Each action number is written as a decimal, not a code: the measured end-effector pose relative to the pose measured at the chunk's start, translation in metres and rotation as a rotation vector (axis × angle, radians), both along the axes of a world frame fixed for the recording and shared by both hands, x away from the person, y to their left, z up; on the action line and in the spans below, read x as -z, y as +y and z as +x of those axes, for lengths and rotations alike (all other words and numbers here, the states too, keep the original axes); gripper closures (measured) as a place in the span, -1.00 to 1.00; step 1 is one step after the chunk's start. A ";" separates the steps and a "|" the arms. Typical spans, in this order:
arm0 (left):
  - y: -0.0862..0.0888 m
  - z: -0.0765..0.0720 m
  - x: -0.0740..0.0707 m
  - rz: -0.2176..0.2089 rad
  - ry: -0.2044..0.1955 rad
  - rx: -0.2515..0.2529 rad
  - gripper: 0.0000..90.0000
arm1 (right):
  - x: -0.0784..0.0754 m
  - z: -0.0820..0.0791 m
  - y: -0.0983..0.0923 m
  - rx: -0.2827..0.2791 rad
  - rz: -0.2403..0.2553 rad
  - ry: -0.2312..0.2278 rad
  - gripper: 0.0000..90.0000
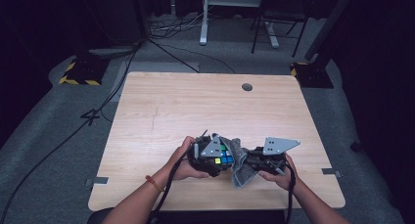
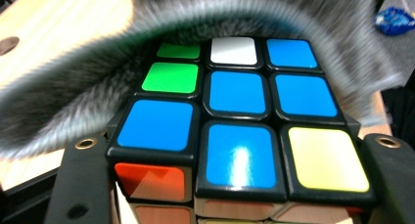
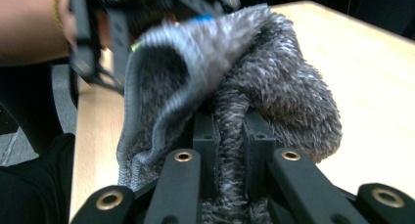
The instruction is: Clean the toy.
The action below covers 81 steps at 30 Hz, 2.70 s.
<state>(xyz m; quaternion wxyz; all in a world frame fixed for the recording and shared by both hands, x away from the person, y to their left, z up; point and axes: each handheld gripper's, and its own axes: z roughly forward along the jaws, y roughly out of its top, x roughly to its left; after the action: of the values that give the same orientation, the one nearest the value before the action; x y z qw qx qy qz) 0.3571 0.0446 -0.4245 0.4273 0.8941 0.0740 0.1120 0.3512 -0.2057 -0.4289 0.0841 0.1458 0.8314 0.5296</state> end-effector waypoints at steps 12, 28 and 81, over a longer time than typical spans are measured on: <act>0.001 -0.002 -0.003 -0.032 0.004 0.006 -0.28 | 0.005 -0.002 0.005 0.006 -0.055 -0.018 0.78; -0.004 -0.005 -0.001 -0.038 0.018 0.028 -0.28 | -0.002 0.000 0.001 0.037 -0.038 -0.049 0.78; -0.006 -0.007 -0.002 0.031 -0.030 0.003 -0.26 | 0.001 -0.002 -0.001 0.013 -0.050 -0.035 0.78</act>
<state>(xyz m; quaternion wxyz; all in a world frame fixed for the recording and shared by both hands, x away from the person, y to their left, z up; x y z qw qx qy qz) 0.3502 0.0382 -0.4227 0.4148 0.8988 0.0648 0.1258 0.3497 -0.2063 -0.4300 0.1060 0.1399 0.8418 0.5104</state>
